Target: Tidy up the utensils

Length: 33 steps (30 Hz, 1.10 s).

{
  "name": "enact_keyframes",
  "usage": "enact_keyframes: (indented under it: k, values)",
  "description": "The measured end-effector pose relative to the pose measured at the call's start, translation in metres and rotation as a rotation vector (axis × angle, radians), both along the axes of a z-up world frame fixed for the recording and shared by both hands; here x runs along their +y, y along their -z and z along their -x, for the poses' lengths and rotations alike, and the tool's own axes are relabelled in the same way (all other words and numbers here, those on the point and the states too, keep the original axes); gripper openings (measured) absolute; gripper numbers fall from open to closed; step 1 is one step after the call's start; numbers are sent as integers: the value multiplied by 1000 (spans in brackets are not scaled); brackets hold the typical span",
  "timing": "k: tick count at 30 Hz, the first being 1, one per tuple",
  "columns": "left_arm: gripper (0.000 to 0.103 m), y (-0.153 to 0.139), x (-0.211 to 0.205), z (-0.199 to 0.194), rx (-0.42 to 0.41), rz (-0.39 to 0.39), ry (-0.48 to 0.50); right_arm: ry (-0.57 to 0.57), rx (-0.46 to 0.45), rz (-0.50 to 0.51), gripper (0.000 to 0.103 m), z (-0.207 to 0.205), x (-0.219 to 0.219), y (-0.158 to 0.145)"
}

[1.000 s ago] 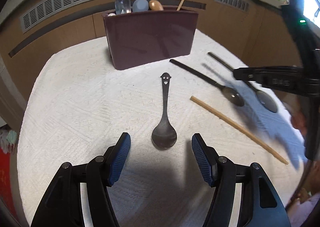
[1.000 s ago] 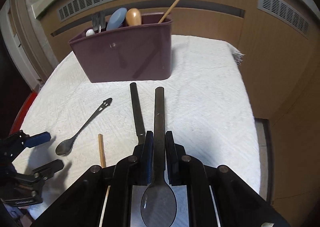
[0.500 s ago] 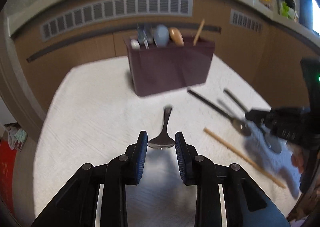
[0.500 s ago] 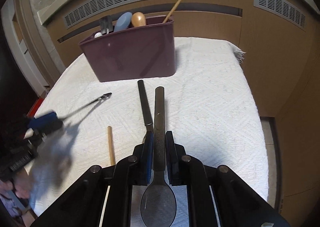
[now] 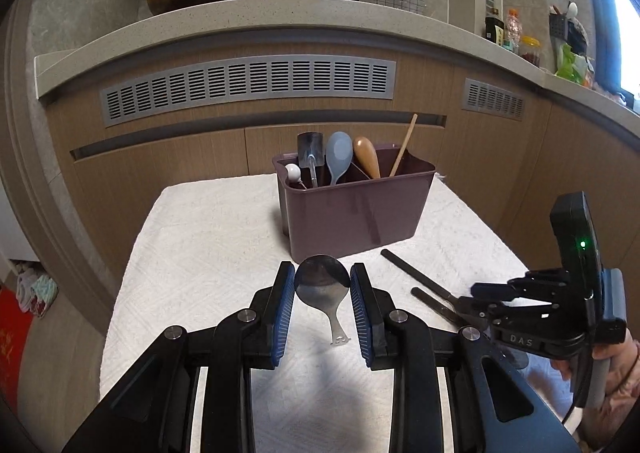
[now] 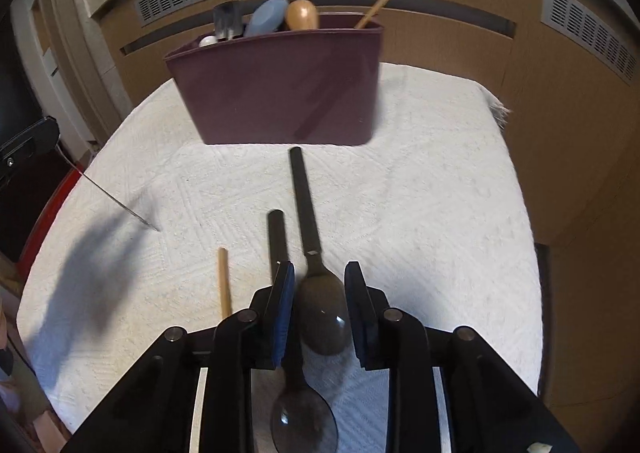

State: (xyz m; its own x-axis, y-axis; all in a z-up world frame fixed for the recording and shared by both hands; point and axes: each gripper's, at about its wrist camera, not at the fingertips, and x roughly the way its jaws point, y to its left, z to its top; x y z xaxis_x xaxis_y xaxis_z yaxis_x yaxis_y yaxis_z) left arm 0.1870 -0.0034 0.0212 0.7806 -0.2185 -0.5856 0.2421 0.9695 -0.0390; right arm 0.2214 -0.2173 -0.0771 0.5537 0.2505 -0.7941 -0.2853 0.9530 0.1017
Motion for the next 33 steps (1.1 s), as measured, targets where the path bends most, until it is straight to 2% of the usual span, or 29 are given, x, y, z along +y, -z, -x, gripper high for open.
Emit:
enact_keyframes:
  k: [3, 6, 12, 13, 15, 17, 25, 33]
  values:
    - [29, 1, 1, 0, 4, 3, -1, -94, -7, 25, 24, -2, 20, -1]
    - [29, 1, 2, -1, 10, 10, 0, -138, 2, 55, 24, -8, 32, 5]
    - [29, 1, 3, -1, 14, 15, 1, -111, 40, 36, 22, -21, 30, 15]
    - [29, 1, 2, -1, 14, 15, 0, -112, 39, 39, 20, -20, 31, 15]
    - [29, 2, 3, -1, 18, 22, -2, -105, 27, 77, 11, -18, 32, 14]
    - [29, 2, 4, -2, 21, 27, -4, -100, 22, 72, 11, -14, 30, 10]
    - [29, -10, 2, 7, 2, 38, 3, -13, -131, -42, 11, 17, 0, -45]
    - [29, -42, -6, 25, -64, 45, 25, 5, -275, -77, 11, 43, -6, -93]
